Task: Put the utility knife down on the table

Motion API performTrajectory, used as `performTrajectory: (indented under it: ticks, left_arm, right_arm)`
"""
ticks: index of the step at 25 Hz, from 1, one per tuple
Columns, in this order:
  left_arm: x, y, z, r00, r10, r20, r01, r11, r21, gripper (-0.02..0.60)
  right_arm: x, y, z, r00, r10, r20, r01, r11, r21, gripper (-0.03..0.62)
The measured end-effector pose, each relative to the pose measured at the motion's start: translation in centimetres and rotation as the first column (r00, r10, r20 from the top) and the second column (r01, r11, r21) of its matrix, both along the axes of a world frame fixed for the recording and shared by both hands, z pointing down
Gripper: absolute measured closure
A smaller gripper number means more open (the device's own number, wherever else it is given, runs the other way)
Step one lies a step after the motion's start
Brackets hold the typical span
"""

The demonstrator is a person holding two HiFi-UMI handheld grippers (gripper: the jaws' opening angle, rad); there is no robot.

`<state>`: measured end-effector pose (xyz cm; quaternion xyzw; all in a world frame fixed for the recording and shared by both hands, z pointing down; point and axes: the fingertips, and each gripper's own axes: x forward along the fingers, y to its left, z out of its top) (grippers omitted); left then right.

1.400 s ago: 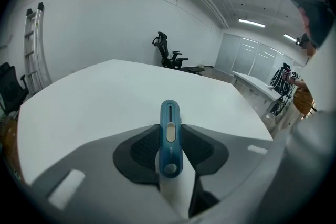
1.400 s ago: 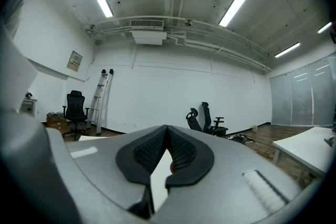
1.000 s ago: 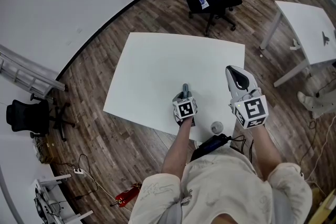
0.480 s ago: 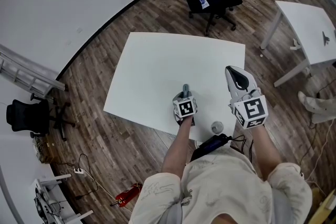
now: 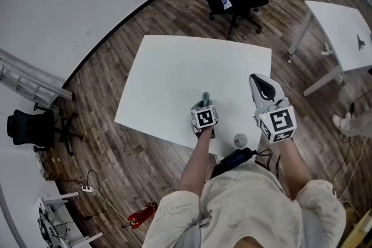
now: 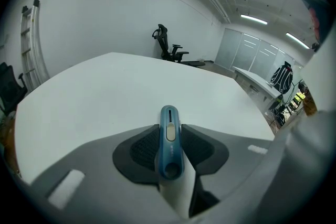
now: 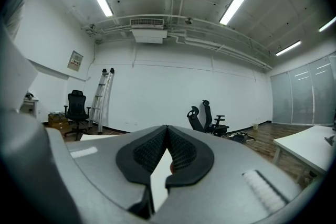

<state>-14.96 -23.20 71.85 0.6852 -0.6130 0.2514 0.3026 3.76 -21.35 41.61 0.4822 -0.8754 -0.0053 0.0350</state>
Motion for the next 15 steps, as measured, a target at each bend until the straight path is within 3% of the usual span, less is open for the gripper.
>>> performTrajectory:
  ticks: [10, 15]
  left_arm:
    - [-0.2, 0.4, -0.1, 1.000, 0.001, 0.031, 0.000, 0.999, -0.033, 0.417]
    - [-0.4, -0.2, -1.2, 0.997, 0.007, 0.077, -0.007, 1.000, 0.009, 0.415]
  right_arm:
    - [0.3, -0.1, 0.1, 1.000, 0.007, -0.002, -0.007, 1.000, -0.004, 0.586]
    - [0.6, -0.2, 0.2, 1.000, 0.011, -0.001, -0.011, 1.000, -0.004, 0.588]
